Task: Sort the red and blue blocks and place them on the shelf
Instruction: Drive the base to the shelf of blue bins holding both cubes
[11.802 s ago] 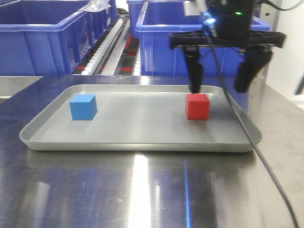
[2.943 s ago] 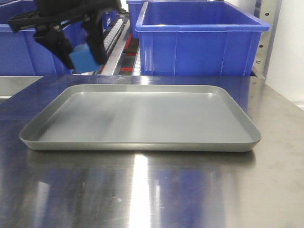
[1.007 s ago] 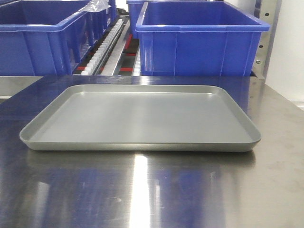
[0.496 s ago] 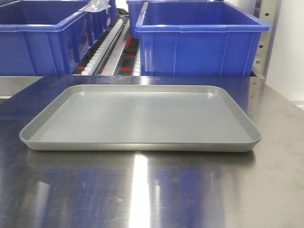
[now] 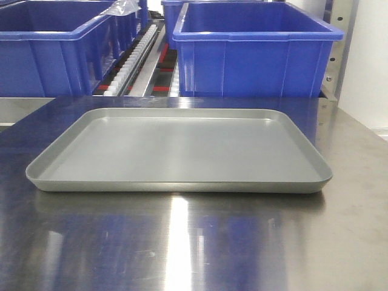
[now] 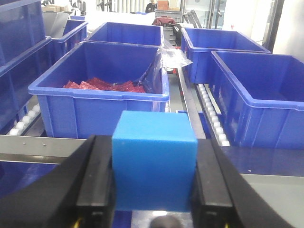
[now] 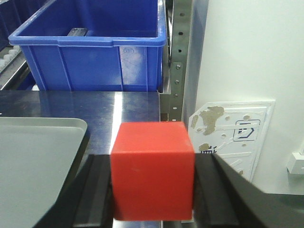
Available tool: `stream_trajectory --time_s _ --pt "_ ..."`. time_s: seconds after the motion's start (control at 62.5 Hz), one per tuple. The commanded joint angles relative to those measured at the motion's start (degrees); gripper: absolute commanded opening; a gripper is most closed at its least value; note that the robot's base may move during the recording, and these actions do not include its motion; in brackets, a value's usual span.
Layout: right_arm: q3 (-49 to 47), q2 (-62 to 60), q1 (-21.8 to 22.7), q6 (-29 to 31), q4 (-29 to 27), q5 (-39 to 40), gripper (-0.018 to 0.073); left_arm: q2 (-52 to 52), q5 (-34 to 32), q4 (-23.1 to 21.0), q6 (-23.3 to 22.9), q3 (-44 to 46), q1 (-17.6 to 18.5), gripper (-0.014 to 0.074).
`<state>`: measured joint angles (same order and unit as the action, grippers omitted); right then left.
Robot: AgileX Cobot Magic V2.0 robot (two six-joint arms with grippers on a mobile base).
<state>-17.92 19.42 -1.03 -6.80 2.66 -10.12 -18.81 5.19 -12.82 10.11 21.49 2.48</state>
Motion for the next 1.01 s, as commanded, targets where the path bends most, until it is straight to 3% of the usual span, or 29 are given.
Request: stream_trajectory --time_s 0.0,0.992 --pt "-1.68 0.43 0.28 0.27 0.78 4.82 0.0051 -0.32 -4.44 -0.51 -0.53 1.68 -0.23 0.0123" --pt "-1.68 0.43 0.28 0.27 0.78 4.82 0.0051 -0.58 -4.44 -0.51 -0.53 1.68 -0.23 0.0123"
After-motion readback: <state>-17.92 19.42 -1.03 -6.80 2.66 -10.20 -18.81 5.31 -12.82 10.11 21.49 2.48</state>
